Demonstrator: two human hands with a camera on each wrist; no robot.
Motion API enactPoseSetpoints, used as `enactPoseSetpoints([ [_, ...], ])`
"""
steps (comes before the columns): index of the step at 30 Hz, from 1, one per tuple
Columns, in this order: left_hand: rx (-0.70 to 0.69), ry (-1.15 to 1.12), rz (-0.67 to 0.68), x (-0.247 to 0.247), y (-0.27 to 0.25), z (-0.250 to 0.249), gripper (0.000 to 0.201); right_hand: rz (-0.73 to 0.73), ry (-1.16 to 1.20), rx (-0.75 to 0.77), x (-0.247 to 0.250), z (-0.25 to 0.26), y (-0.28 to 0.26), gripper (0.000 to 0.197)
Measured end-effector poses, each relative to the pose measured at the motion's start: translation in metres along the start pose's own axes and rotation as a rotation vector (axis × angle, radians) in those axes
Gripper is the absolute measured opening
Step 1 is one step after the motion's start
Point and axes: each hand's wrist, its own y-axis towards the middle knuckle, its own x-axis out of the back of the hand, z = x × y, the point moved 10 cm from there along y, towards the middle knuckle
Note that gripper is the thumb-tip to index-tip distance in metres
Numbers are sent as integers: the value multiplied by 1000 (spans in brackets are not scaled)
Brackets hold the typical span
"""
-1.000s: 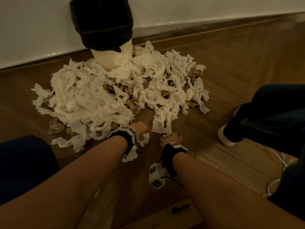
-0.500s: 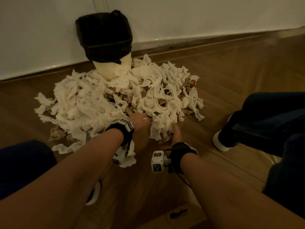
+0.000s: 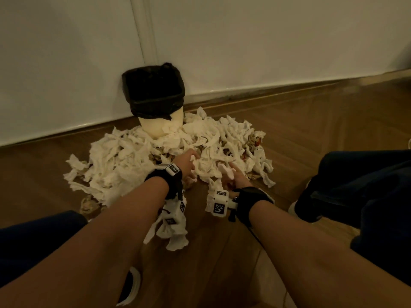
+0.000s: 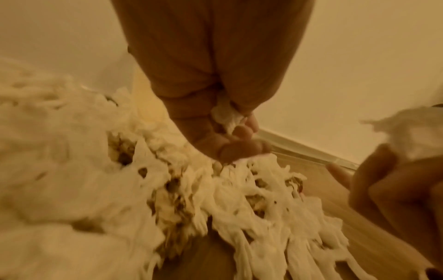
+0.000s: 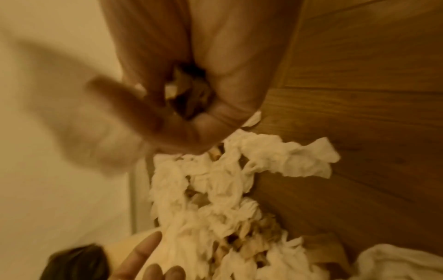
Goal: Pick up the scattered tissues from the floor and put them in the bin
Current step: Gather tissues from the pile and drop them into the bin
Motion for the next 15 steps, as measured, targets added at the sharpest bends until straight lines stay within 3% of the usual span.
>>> enactPoseSetpoints([
  [2, -94, 150, -92, 27, 0, -20, 24, 71, -245, 99, -26, 29, -2, 40],
  [5, -132, 249, -223, 76, 4, -50, 26, 118, -362, 155, -72, 72, -9, 35],
  [8, -116, 203, -379, 133, 12, -73, 39, 192, -104, 117, -127, 107, -18, 23],
  [10, -112, 190, -444, 172, 16, -89, 41, 211, 64, 120, -162, 131, -23, 30],
  [13, -128, 68, -515, 222, 26, -100, 42, 238, -5, 196, -214, 163, -31, 37],
  [15, -152, 24, -548, 243, 28, -104, 45, 293, -176, 282, -252, 178, -38, 34],
])
